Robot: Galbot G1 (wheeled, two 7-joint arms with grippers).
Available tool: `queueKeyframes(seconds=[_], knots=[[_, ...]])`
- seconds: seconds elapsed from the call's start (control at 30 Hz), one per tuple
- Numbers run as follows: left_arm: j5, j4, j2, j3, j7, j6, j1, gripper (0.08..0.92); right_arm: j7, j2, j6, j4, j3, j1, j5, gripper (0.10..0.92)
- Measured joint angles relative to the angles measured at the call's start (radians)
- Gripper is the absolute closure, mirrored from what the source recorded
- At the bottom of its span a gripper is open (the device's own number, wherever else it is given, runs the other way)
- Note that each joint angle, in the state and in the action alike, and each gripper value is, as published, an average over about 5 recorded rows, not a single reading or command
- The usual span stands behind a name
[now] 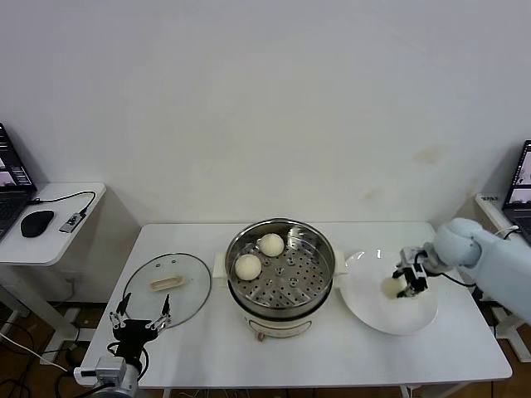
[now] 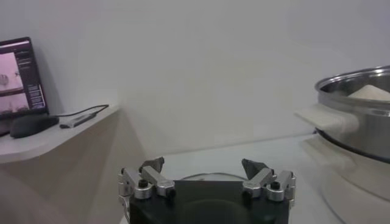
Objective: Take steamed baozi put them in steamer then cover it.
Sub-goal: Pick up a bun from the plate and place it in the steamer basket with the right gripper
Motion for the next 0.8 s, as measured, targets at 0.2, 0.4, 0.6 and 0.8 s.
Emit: queueKeyframes(seconds=[0.2,0.4,0.6,0.8], knots=[[-0.003,0.000,0.002,0.003,0.000,0.000,-0.002,0.177,-0.004,0.028,-0.004,0.004,-0.086,0.172,0.067,0.533],[-0.005,0.001,0.002,0.010,0.000,0.000,-0.005,0.177,0.001,0.099,-0.001,0.012,-0.179,0.345,0.137,0.533],[-0.012,0.003,0.003,0.006,-0.001,0.002,-0.011,0.177,0.019,0.211,0.016,0.030,-0.260,0.452,0.205,0.533],[-0.014,0.005,-0.004,0.001,-0.001,0.002,-0.011,0.177,0.027,0.337,0.058,0.034,-0.319,0.487,0.240,0.528]])
